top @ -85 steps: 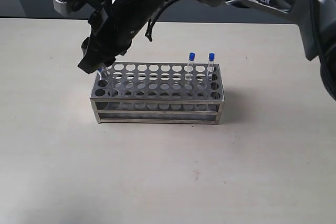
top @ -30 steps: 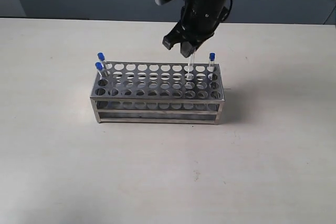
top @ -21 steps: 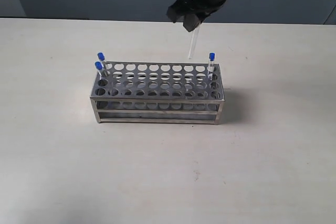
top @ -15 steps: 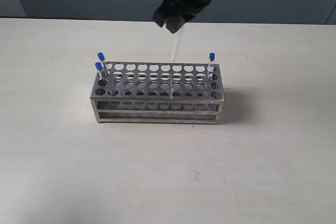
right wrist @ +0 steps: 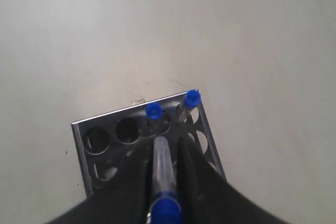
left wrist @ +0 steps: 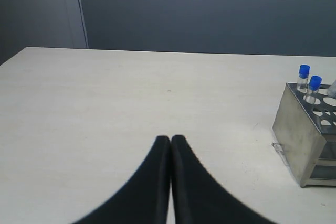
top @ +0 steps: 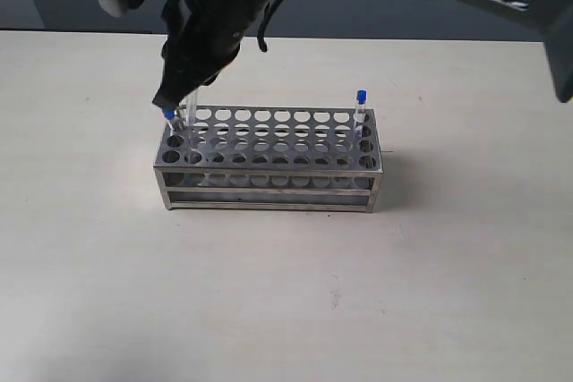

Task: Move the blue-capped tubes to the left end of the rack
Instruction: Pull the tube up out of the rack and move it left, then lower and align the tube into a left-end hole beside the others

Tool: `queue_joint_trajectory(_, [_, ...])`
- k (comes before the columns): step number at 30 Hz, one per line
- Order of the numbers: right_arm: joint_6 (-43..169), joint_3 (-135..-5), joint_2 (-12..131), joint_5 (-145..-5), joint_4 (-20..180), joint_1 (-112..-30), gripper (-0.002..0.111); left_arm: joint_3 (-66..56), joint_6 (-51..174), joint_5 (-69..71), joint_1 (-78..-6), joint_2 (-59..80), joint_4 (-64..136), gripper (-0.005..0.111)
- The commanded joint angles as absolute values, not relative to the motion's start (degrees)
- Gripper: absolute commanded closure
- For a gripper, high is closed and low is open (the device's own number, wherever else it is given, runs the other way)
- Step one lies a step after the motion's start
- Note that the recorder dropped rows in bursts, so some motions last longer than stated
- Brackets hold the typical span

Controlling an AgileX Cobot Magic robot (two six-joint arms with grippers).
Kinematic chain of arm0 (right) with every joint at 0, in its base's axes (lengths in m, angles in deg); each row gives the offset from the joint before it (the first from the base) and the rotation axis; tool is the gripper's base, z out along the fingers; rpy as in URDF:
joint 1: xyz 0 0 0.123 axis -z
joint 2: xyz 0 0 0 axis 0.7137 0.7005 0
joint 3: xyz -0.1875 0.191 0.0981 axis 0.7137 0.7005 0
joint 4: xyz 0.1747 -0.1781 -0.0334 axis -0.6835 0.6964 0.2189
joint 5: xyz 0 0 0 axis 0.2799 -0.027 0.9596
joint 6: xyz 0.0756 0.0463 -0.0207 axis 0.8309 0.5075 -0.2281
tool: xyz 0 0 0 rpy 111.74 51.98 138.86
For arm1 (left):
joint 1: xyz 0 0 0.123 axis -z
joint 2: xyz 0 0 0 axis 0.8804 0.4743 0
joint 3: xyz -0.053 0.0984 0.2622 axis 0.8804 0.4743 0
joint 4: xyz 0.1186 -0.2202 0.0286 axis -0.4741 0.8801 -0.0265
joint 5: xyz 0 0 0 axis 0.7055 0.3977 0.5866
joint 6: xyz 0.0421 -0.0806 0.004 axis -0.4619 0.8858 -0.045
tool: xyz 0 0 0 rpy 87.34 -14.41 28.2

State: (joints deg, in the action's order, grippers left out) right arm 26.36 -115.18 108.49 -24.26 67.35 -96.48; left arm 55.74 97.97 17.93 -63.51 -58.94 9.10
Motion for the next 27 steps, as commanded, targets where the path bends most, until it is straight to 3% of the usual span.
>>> queue_joint_trajectory(1, [25.7, -115.3, 110.0, -26.2, 67.2, -96.5, 0.109, 55.7, 98.1, 18.0, -63.3, -59.1, 9.1, 0.106])
queue_joint_trajectory(27, [25.9, -115.3, 110.0, -18.6, 64.5, -98.4, 0.109, 55.7, 98.1, 18.0, -63.3, -59.1, 9.2, 0.106])
